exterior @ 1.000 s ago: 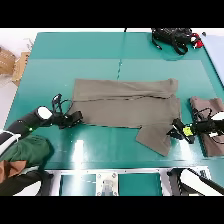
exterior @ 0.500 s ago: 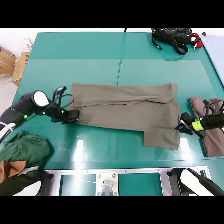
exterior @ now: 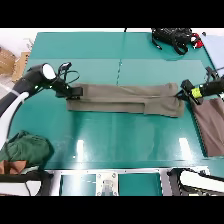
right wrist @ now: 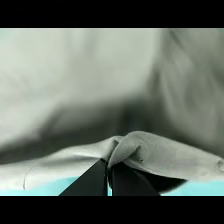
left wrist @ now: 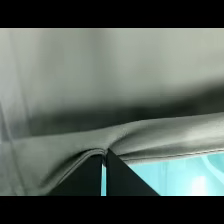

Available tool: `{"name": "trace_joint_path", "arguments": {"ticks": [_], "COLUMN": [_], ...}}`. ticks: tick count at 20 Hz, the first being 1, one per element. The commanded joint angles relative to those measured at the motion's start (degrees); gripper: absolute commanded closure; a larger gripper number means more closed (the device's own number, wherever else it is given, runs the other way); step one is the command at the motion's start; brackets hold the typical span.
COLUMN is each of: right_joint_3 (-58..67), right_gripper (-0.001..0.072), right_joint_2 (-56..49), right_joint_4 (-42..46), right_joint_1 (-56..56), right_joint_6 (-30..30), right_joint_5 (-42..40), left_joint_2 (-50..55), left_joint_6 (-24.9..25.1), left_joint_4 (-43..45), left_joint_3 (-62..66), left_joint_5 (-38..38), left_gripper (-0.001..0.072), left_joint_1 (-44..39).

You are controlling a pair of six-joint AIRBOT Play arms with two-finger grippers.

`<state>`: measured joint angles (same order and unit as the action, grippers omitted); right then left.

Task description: Fold the shirts.

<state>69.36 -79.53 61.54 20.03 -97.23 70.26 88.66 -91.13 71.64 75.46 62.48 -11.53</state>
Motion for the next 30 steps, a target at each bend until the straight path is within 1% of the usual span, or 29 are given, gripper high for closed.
{"name": "trace_joint_path", "arguments": {"ticks": [1, 3, 4, 5, 6, 7, 8, 9, 11, 13, 16, 19, 21, 23, 26, 28, 30], "right_joint_3": [11.3, 15.7, 17.3, 18.9, 20.3, 21.6, 22.7, 24.2, 25.6, 24.9, 24.3, 24.3, 24.3, 24.4, 25.6, 26.8, 27.4], "right_gripper": [0.0692, 0.0692, 0.0669, 0.056, 0.0421, 0.0332, 0.0274, 0.0191, 0.0098, 0.0098, 0.0099, 0.0098, 0.0002, 0.0002, 0.0002, 0.0002, 0.0002], "right_joint_2": [-12.2, -18.3, -20.5, -22.4, -23.5, -23.9, -23.9, -23.9, -23.9, -24.3, -26.6, -30.1, -32.3, -34.6, -38.4, -40.2, -40.7], "right_joint_4": [-2.2, -2.7, -2.7, -2.7, -2.6, -2.6, -2.6, -2.6, -2.5, -2.5, -3.5, -11.2, -16.7, -20.2, -20.6, -20.7, -20.6], "right_joint_1": [-1.5, -1.9, -1.8, -1.7, -1.2, -0.4, 0.7, 2.1, 5.6, 8.6, 11.4, 12.7, 12.9, 12.9, 12.8, 12.5, 12.4], "right_joint_6": [0.4, 0.3, 0.3, 0.3, 0.5, 2.9, 5.2, 7.9, 14.4, 18.5, 23.9, 30.3, 33.9, 35.9, 36.1, 37.8, 37.9], "right_joint_5": [-1.9, -4.9, -7.0, -8.3, -8.3, -7.8, -6.4, -3.3, 4.0, 9.0, 13.0, 13.9, 14.1, 14.1, 14.8, 17.6, 18.8], "left_joint_2": [10.2, 14.1, 15.3, 15.5, 15.4, 15.4, 15.3, 15.3, 15.3, 15.3, 15.3, 15.3, 15.3, 15.3, 15.3, 15.3, 15.3], "left_joint_6": [0.2, 0.2, 0.1, -0.1, -0.1, -0.1, -0.1, -0.2, -0.5, -1.9, -1.9, -1.9, -1.9, -1.9, -1.9, -1.8, -1.8], "left_joint_4": [0.2, -0.1, -0.1, 0.0, 0.2, 0.3, 0.6, 0.7, 0.8, 0.5, 0.0, -0.7, -1.4, -1.8, -1.9, -2.9, -3.5], "left_joint_3": [10.6, 13.9, 15.1, 15.7, 16.1, 17.2, 18.7, 20.3, 23.0, 24.7, 24.7, 24.7, 24.7, 24.7, 24.7, 24.7, 24.7], "left_joint_5": [-0.6, -4.6, -7.8, -11.5, -15.4, -16.8, -16.2, -14.5, -10.0, -4.9, -0.4, 1.3, 2.1, 2.7, 3.0, 3.1, 3.1], "left_gripper": [0.0683, 0.0669, 0.0398, 0.0124, 0.0061, 0.0059, 0.0059, 0.006, 0.0059, 0.0059, 0.0059, 0.0059, 0.0059, 0.0059, 0.006, 0.0059, 0.006], "left_joint_1": [0.0, 0.0, 0.0, 0.0, 0.1, 0.4, 1.2, 2.2, 4.6, 6.6, 7.1, 7.0, 7.0, 7.0, 7.0, 7.0, 7.0]}}
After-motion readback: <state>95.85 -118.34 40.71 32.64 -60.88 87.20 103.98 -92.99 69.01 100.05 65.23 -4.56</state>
